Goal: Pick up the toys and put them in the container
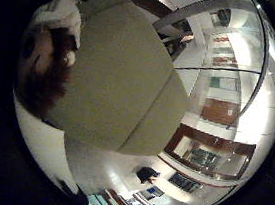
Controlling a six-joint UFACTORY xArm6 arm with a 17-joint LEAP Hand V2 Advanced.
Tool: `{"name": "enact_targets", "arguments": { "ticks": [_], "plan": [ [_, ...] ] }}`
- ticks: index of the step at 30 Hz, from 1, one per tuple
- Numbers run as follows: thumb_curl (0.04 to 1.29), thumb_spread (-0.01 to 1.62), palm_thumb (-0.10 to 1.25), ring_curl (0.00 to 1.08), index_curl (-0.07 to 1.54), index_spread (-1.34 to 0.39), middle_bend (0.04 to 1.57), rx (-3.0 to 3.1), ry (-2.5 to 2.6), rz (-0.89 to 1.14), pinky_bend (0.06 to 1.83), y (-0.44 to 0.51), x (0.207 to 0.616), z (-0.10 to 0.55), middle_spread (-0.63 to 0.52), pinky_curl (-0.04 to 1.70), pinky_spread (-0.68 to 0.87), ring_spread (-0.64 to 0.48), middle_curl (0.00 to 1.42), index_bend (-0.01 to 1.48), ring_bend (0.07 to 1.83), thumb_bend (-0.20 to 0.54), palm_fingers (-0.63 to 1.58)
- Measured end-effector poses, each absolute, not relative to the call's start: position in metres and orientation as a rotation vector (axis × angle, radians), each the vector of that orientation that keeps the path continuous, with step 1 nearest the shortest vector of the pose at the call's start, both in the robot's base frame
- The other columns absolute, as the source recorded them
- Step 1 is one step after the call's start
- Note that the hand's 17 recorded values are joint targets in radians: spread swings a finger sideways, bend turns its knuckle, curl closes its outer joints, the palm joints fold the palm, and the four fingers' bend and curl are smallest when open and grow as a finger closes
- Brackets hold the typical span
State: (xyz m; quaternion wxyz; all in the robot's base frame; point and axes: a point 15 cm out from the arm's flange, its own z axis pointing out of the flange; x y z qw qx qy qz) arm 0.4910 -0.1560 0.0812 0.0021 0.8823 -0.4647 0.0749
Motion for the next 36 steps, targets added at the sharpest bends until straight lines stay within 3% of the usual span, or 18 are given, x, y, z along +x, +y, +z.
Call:
{"name": "enact_targets", "arguments": {
  "ticks": [22, 36],
  "plan": [
    [0.37, 1.21, 1.00, 0.91, 1.02, -0.28, 1.20, 3.042, -1.208, 0.267, 1.45, 0.016, 0.506, 0.188, -0.20, 0.80, -0.19, -0.26, 1.02, 1.03, 1.29, -0.011, 1.09],
    [0.39, 1.19, 1.01, 0.92, 1.01, -0.27, 1.20, 3.155, -0.979, 0.255, 1.43, 0.125, 0.488, 0.202, -0.20, 0.82, -0.19, -0.26, 1.01, 1.04, 1.29, -0.012, 1.09]
  ]
}}
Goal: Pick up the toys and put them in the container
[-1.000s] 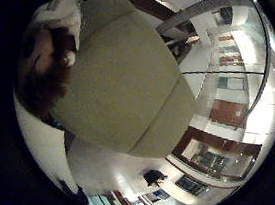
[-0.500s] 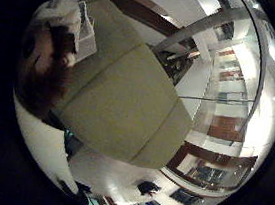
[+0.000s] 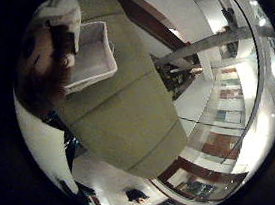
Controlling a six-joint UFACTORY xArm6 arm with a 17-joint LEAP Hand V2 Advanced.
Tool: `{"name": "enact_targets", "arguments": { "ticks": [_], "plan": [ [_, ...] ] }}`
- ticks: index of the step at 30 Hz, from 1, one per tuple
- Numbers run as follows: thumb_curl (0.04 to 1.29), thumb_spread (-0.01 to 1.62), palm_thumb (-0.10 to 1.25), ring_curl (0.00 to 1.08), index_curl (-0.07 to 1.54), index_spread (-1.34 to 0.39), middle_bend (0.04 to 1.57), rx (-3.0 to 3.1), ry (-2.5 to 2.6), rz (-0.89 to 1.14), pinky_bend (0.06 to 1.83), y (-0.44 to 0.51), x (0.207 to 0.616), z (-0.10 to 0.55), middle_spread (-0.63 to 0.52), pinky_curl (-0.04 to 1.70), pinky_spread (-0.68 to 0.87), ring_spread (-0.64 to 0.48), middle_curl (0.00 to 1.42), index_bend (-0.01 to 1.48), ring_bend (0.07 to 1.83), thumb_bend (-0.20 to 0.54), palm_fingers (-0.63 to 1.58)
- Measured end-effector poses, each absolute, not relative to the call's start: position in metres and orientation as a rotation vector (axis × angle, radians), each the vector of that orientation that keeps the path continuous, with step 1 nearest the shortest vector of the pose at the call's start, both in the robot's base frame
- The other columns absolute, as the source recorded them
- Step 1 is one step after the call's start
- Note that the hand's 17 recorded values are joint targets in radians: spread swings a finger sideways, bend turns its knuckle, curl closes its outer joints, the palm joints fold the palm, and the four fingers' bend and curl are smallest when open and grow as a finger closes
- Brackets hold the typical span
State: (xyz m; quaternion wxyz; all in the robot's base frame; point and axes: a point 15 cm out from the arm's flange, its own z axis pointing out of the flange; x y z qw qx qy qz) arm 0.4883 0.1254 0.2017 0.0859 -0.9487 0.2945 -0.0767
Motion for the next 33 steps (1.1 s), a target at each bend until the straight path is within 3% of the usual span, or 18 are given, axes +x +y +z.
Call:
{"name": "enact_targets", "arguments": {
  "ticks": [9, 21, 26, 33],
  "plan": [
    [0.40, 1.19, 1.01, 0.92, 1.00, -0.27, 1.20, -2.855, 0.784, -0.203, 1.43, 0.171, 0.472, 0.193, -0.20, 0.82, -0.19, -0.26, 1.01, 1.04, 1.29, -0.012, 1.09],
    [0.36, 1.23, 0.91, 0.89, 0.98, -0.29, 1.13, -2.861, 0.738, -0.225, 1.40, 0.184, 0.472, 0.191, -0.22, 0.79, -0.20, -0.26, 1.00, 0.97, 1.26, -0.017, 1.07],
    [0.33, 1.19, 0.80, 0.77, 0.91, -0.34, 1.02, -2.884, 0.716, -0.195, 1.24, 0.190, 0.467, 0.179, -0.21, 0.68, -0.29, -0.24, 0.92, 0.72, 1.18, -0.026, 1.00],
    [0.32, 1.14, 0.67, 0.66, 0.78, -0.41, 0.75, -2.895, 0.689, -0.194, 1.18, 0.193, 0.465, 0.178, -0.19, 0.62, -0.38, -0.20, 0.78, 0.27, 1.12, -0.031, 0.61]
  ]
}}
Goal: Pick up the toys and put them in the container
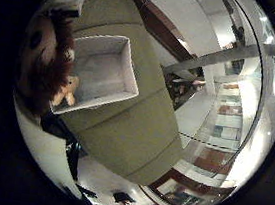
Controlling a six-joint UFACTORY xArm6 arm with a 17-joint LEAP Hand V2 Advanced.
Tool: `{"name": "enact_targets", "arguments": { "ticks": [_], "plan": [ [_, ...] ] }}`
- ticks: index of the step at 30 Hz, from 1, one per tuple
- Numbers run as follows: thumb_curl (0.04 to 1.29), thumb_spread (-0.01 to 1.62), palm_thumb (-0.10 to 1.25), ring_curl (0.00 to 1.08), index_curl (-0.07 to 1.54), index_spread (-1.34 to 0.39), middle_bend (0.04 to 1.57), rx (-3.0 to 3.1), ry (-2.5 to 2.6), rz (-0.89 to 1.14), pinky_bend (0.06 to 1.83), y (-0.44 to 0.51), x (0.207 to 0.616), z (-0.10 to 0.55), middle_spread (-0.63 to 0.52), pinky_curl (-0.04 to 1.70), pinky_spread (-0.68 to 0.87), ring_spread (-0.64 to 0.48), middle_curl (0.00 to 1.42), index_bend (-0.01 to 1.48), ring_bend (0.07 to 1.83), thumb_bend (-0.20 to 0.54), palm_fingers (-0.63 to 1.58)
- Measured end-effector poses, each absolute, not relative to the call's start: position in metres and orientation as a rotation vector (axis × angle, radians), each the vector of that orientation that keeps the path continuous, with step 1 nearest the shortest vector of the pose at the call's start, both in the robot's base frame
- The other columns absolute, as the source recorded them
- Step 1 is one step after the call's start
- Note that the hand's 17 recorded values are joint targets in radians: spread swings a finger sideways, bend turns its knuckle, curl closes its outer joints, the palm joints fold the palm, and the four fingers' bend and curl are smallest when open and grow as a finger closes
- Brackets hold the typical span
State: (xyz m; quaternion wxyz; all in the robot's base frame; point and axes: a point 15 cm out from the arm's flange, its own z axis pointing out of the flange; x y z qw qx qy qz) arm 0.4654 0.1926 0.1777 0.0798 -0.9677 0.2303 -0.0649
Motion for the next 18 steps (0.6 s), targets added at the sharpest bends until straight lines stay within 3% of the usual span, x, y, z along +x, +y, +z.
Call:
{"name": "enact_targets", "arguments": {
  "ticks": [6, 11, 18],
  "plan": [
    [0.29, 1.10, 0.55, 0.54, 0.59, -0.46, 0.41, -2.920, 0.664, -0.196, 1.09, 0.1902, 0.4637, 0.1763, -0.12, 0.57, -0.16, -0.17, 0.59, 0.18, 0.94, -0.030, 0.16],
    [0.28, 1.08, 0.50, 0.43, 0.47, -0.47, 0.34, -2.935, 0.649, -0.204, 0.99, 0.1881, 0.4639, 0.1759, -0.06, 0.50, 0.03, -0.13, 0.48, 0.18, 0.77, -0.026, 0.08],
    [0.28, 1.08, 0.50, 0.34, 0.39, -0.46, 0.29, -2.933, 0.650, -0.206, 0.86, 0.1880, 0.4644, 0.1761, -0.04, 0.38, 0.15, -0.10, 0.40, 0.18, 0.63, -0.023, 0.09]
  ]
}}
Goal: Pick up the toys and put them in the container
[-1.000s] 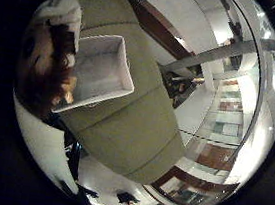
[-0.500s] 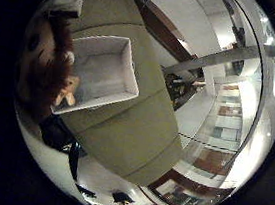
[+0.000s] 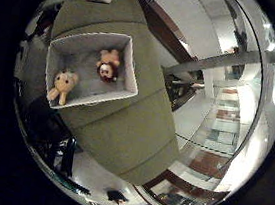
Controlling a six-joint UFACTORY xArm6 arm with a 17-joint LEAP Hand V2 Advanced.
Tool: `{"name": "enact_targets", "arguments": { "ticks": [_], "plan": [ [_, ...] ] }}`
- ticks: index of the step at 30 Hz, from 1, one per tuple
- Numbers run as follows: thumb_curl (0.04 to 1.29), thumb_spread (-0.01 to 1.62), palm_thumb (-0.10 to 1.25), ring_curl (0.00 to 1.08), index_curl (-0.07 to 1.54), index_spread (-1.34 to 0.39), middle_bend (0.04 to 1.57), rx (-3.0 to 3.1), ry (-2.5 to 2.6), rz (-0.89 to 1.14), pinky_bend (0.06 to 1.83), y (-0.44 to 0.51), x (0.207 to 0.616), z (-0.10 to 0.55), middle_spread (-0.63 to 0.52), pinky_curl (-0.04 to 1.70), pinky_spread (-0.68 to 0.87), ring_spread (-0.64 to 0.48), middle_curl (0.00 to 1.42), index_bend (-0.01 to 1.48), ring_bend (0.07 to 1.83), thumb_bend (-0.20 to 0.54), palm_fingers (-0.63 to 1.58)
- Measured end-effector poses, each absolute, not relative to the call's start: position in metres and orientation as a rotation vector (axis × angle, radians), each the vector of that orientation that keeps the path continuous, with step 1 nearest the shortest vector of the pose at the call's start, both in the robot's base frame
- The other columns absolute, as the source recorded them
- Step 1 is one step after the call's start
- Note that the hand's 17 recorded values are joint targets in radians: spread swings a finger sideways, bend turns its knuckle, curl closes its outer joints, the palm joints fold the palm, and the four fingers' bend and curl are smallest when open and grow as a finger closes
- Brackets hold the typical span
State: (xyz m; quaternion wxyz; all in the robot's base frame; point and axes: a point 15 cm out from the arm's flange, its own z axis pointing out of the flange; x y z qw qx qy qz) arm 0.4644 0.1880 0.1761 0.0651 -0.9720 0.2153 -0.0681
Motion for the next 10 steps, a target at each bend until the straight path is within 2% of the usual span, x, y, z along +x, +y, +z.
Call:
{"name": "enact_targets", "arguments": {
  "ticks": [10],
  "plan": [
    [0.28, 1.07, 0.49, 0.28, 0.32, -0.46, 0.25, -2.934, 0.661, -0.207, 0.85, 0.1776, 0.4685, 0.1745, -0.04, 0.26, 0.19, -0.08, 0.36, 0.17, 0.58, -0.024, 0.13]
  ]
}}
